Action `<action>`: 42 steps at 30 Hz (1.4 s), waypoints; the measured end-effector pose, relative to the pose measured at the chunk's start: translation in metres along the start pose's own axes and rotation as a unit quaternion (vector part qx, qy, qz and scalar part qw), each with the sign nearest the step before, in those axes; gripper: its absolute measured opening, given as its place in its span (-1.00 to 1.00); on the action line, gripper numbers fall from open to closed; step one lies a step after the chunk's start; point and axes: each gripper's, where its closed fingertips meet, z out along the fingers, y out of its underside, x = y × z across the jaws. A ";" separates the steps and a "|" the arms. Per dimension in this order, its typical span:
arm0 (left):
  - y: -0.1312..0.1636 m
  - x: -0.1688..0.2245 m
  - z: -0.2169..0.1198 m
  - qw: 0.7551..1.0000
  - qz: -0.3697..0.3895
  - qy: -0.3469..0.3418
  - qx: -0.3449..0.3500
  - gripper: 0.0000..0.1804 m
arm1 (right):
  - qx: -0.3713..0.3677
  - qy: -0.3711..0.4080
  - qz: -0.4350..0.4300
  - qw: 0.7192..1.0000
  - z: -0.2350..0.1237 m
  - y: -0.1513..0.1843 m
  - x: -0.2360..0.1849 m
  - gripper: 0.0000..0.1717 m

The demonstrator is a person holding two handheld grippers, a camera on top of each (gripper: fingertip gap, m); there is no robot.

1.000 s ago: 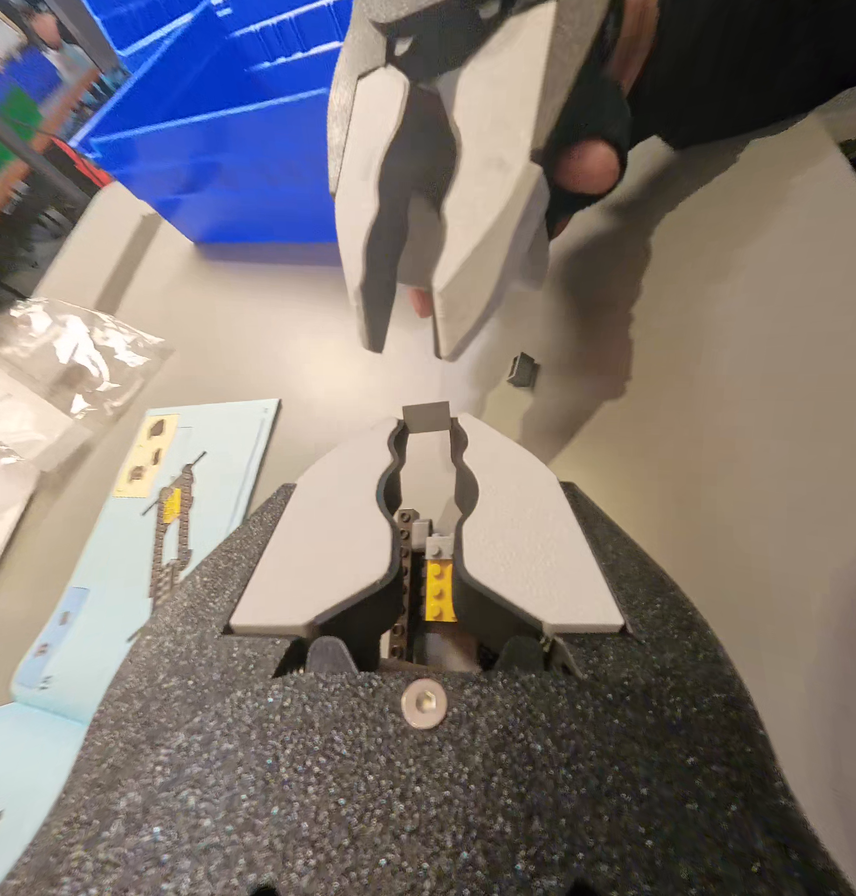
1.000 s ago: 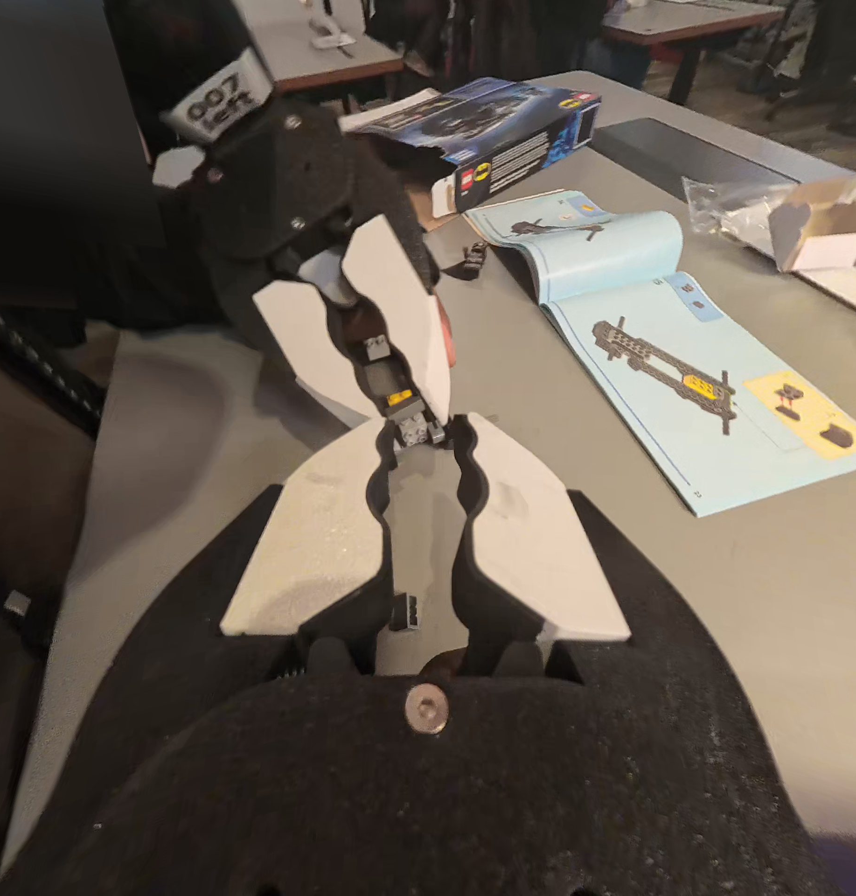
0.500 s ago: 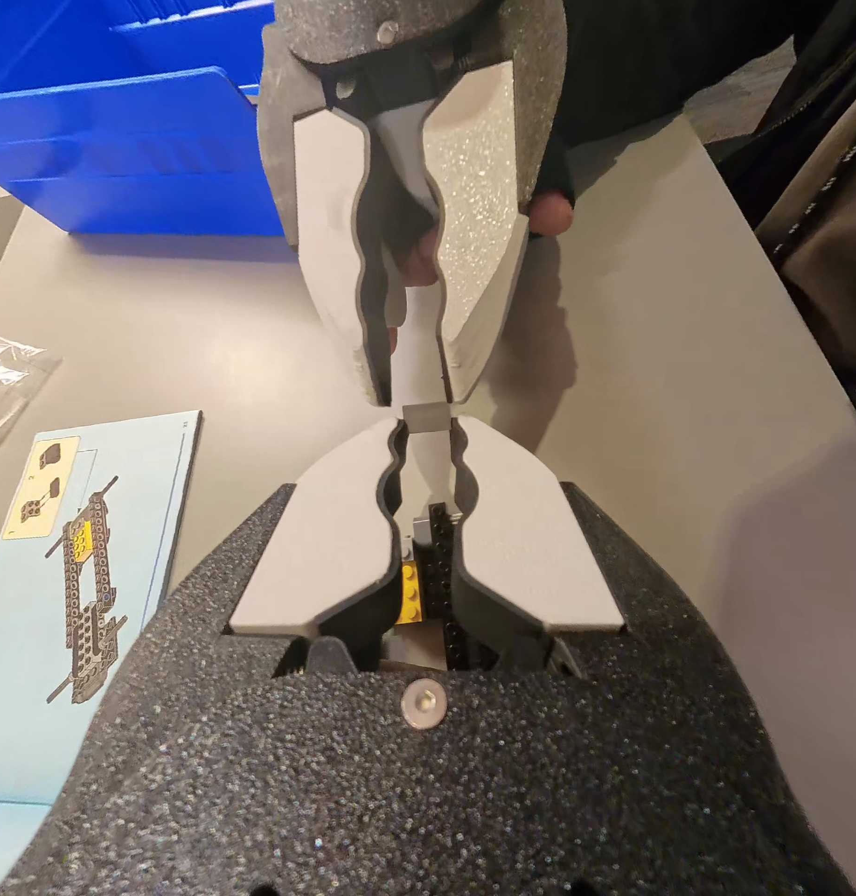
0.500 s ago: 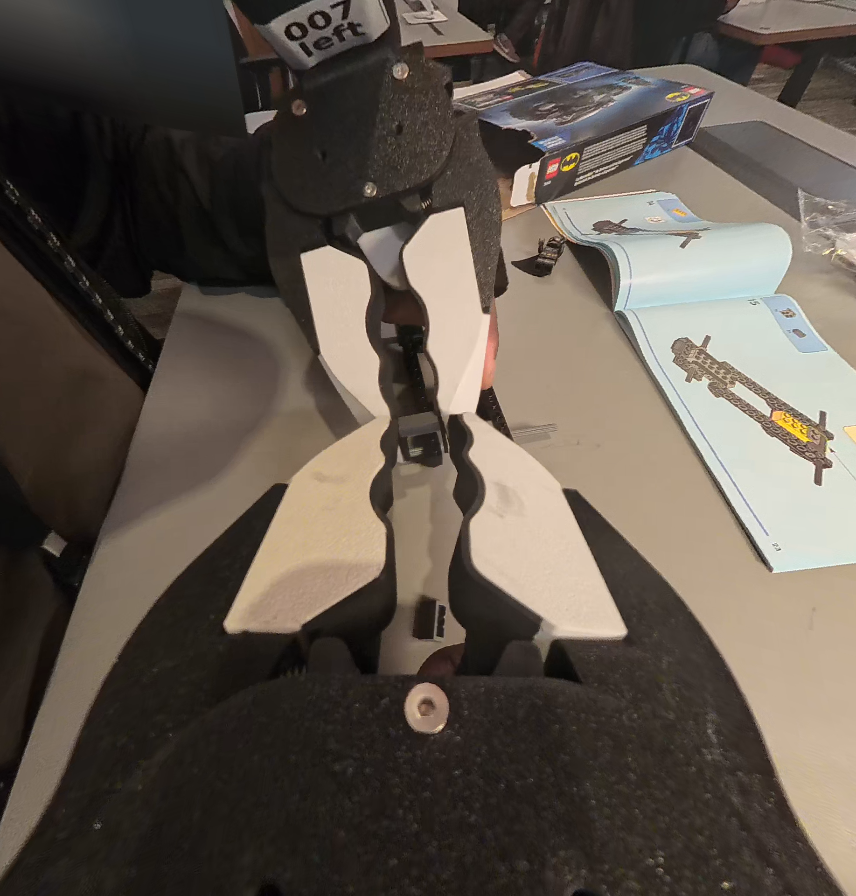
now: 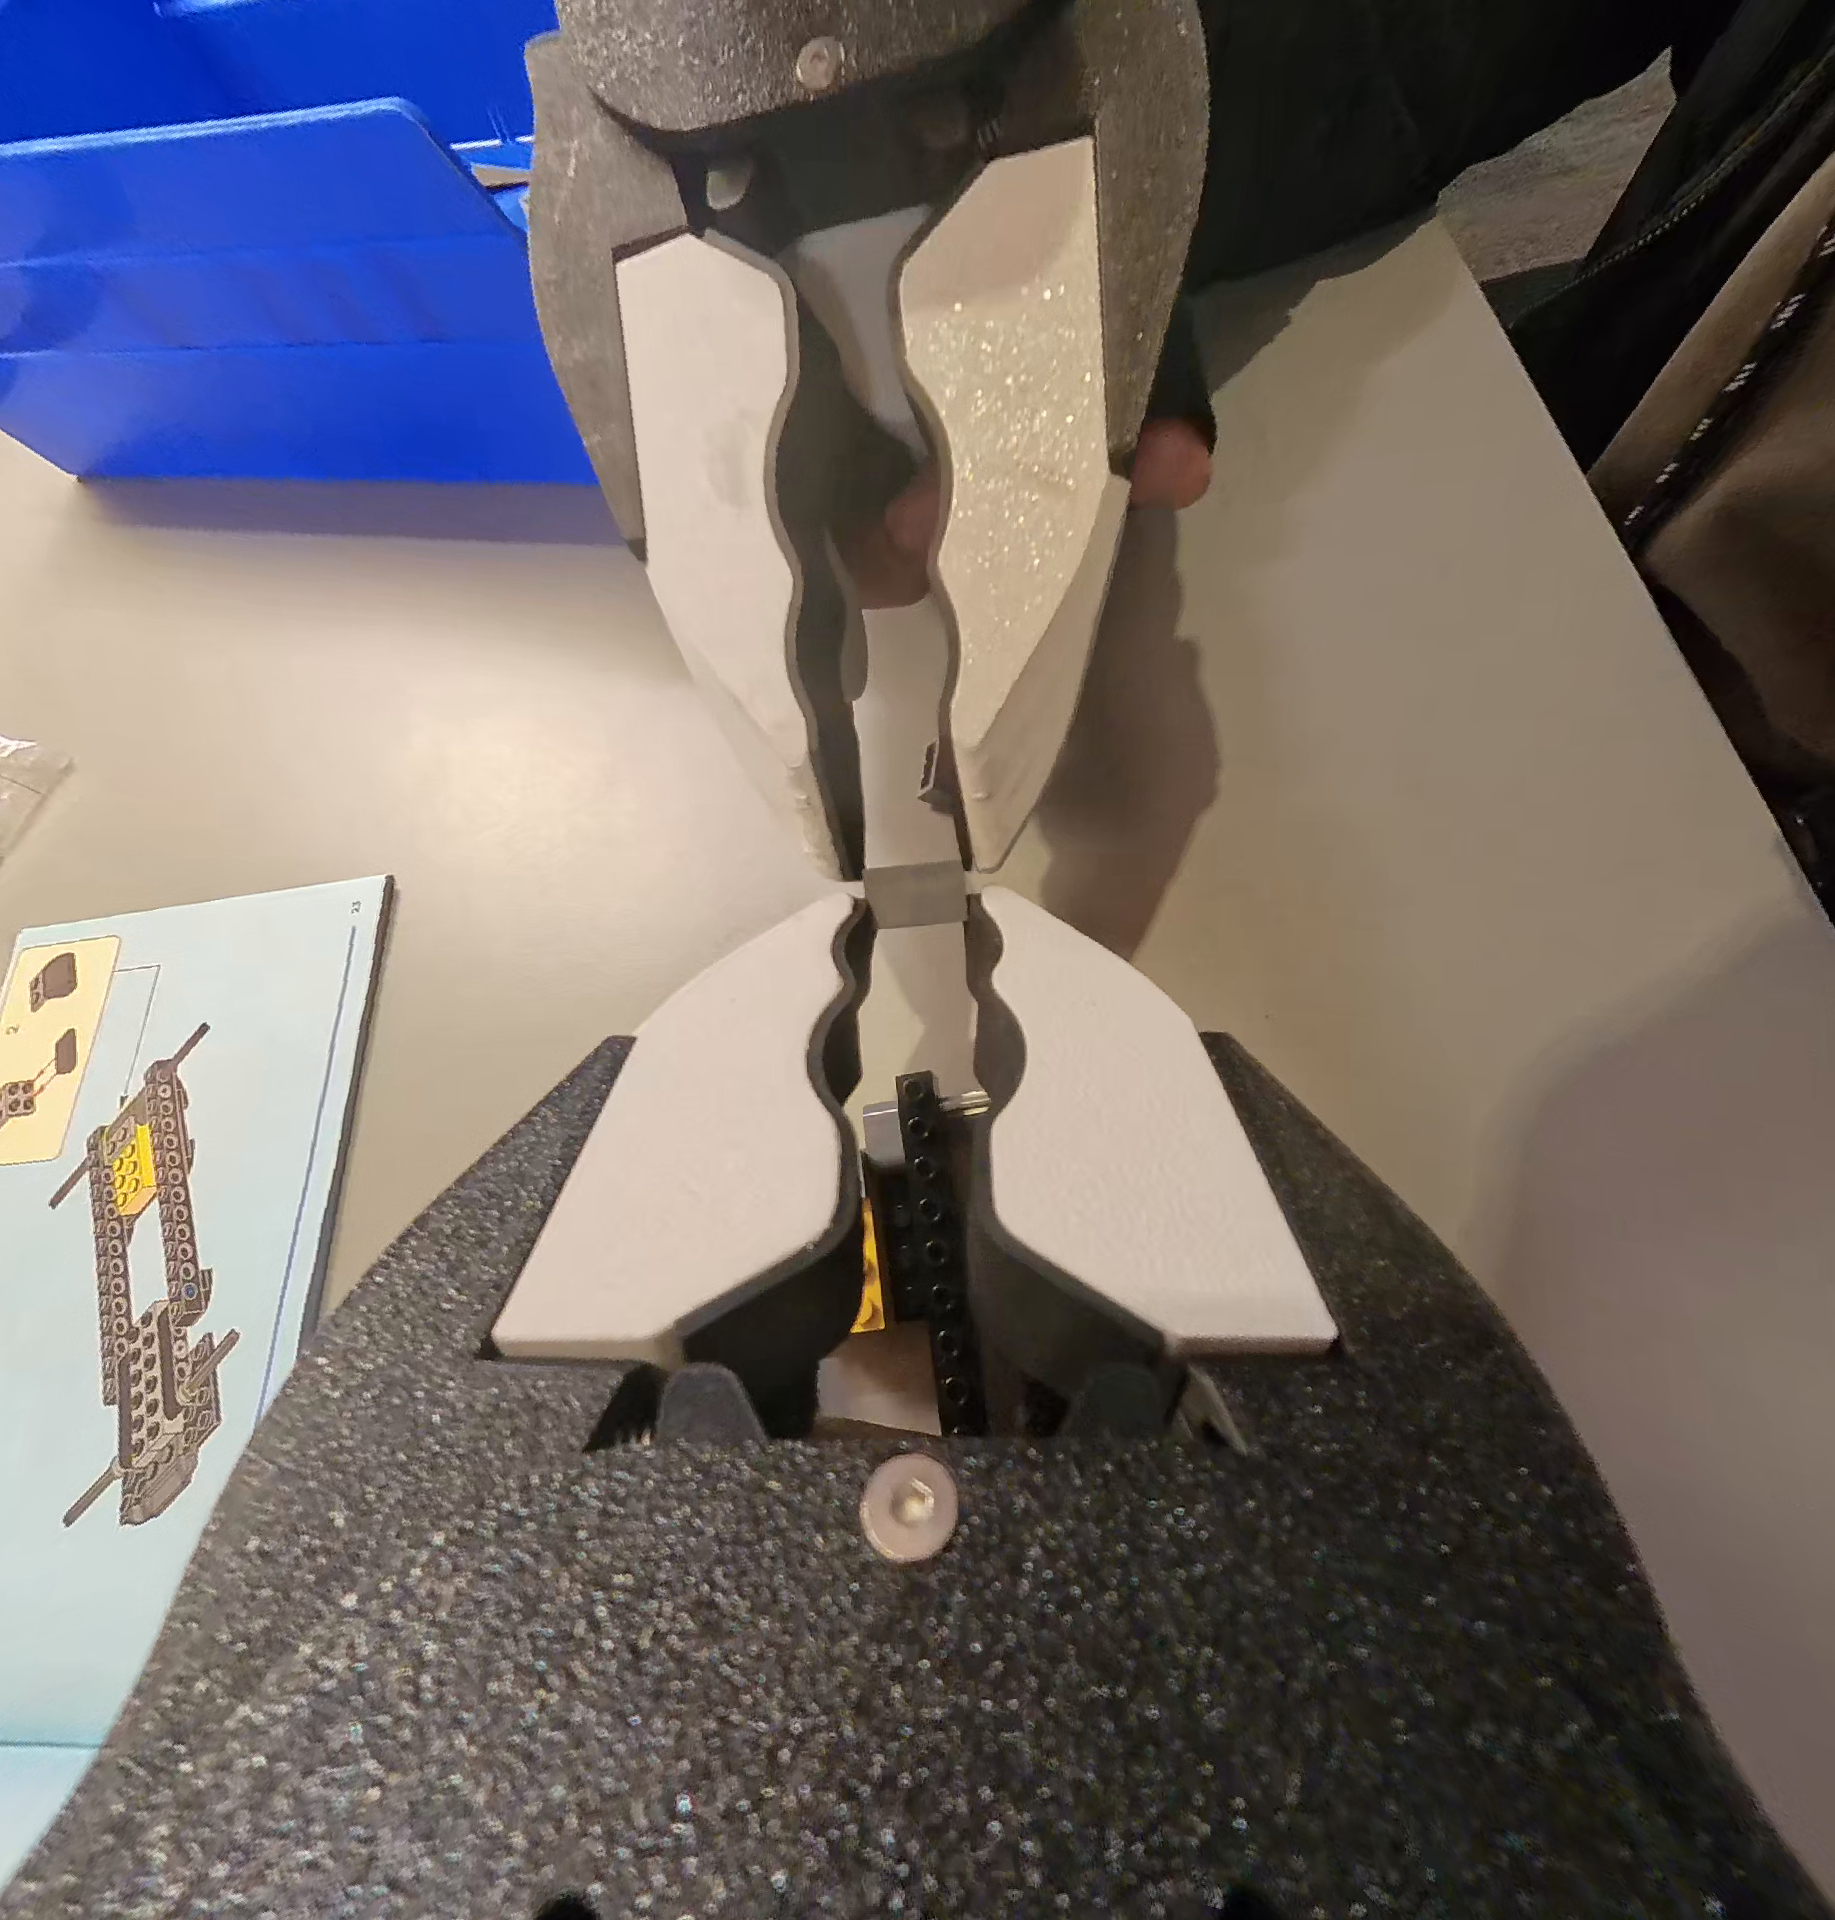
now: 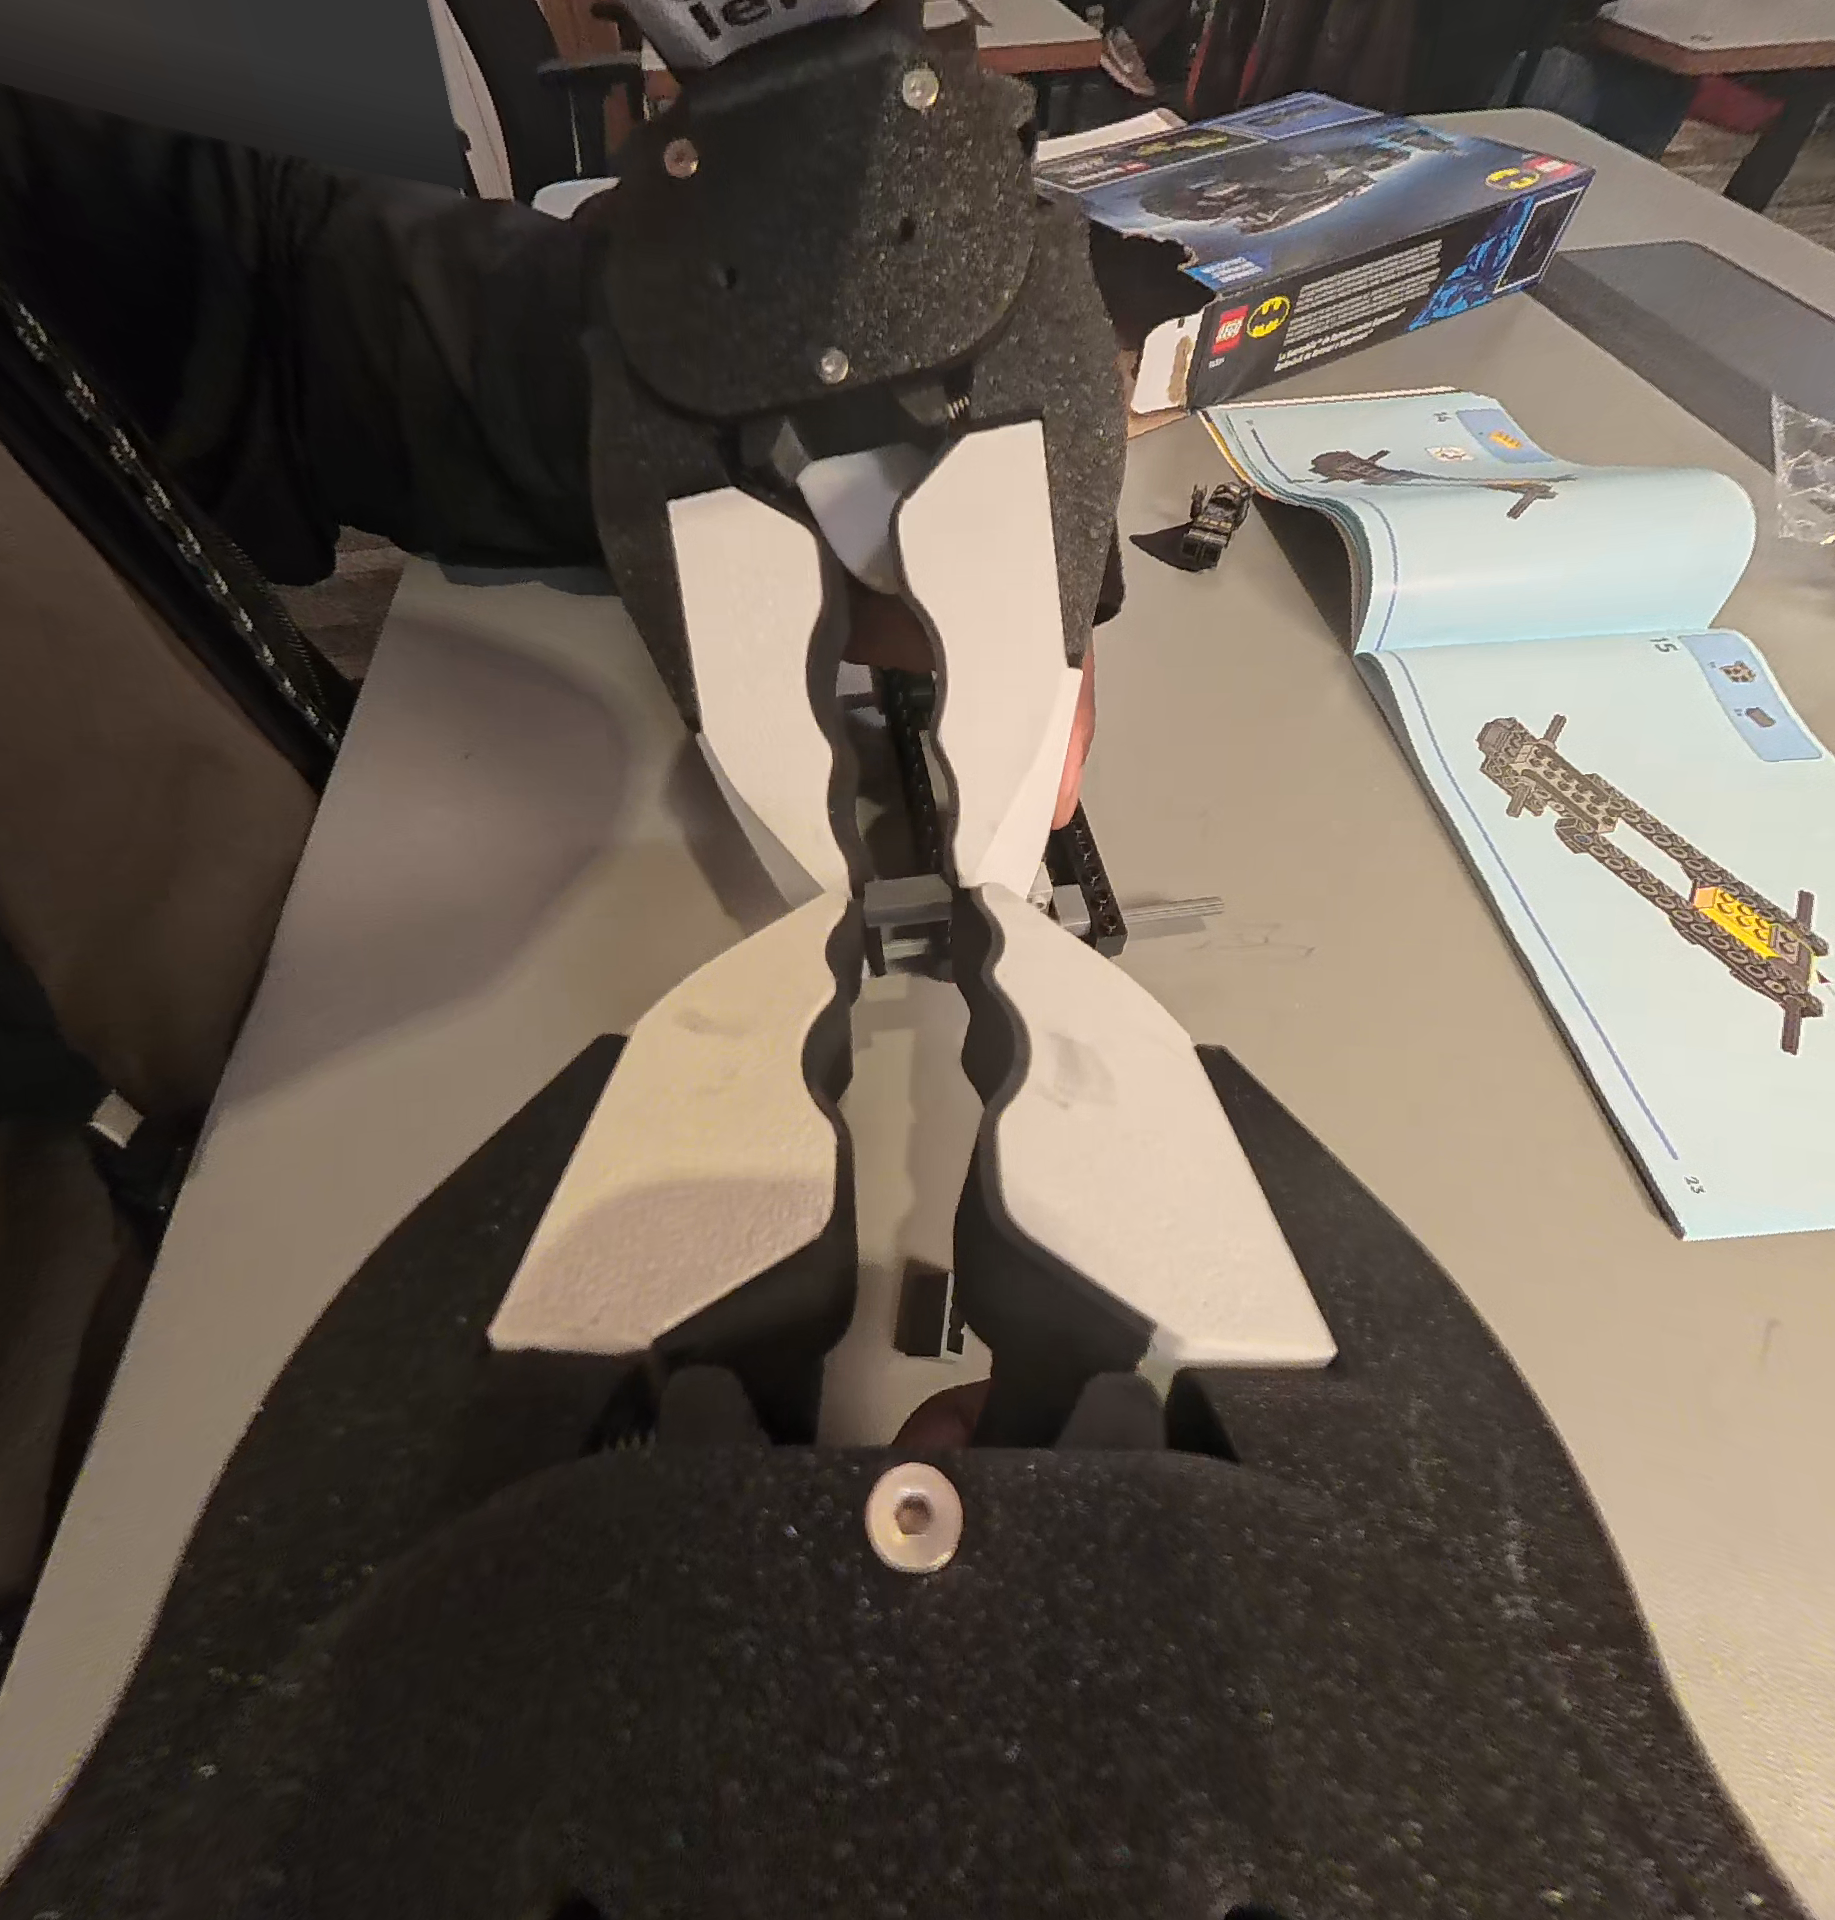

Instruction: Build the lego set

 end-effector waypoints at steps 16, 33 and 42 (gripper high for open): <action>0.006 0.004 0.002 0.999 -0.017 0.017 -0.022 -0.81 | -0.012 0.011 -0.026 1.000 0.005 0.006 -0.001 -0.82; 0.047 -0.016 -0.032 0.989 -0.070 -0.012 -0.126 -0.31 | -0.008 0.042 0.022 0.999 -0.002 0.011 0.015 -0.82; 0.074 -0.010 -0.016 0.972 -0.077 -0.004 -0.223 -0.28 | -0.037 0.052 0.049 0.997 -0.003 0.021 0.022 -0.82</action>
